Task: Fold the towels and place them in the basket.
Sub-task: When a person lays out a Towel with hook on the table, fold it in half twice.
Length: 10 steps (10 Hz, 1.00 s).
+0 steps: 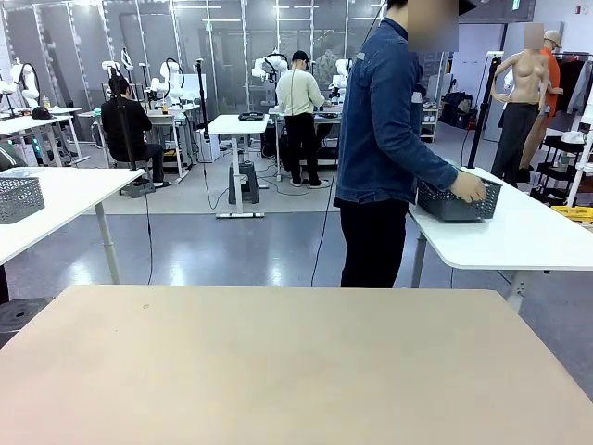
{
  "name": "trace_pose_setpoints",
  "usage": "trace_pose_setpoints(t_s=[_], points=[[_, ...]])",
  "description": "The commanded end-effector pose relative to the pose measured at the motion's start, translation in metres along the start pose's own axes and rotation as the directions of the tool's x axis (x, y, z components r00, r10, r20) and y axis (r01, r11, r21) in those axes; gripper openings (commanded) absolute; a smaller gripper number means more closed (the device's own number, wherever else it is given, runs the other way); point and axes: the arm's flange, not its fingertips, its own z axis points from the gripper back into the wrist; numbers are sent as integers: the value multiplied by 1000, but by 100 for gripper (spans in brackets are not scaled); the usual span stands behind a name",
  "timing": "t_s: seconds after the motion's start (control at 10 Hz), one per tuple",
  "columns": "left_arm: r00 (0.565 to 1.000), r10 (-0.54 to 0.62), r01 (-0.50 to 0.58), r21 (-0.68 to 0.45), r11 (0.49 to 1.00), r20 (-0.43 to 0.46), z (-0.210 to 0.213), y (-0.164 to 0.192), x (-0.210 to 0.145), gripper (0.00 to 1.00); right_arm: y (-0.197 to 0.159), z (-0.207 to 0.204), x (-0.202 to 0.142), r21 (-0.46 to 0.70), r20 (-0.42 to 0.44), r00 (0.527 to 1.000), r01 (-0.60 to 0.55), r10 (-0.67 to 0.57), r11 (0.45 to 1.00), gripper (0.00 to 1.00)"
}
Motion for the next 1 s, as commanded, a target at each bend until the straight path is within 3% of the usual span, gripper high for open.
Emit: trace_pose_setpoints(t_s=[0.0,0.9], points=[[1000,-15,15,-10,1000,-5,-1,-2,1,100,1,0,0,6,2,1000,-5,5,1000,100],[1000,-15,15,-10,1000,-5,-1,-2,1,100,1,0,0,6,2,1000,-5,5,1000,100]])
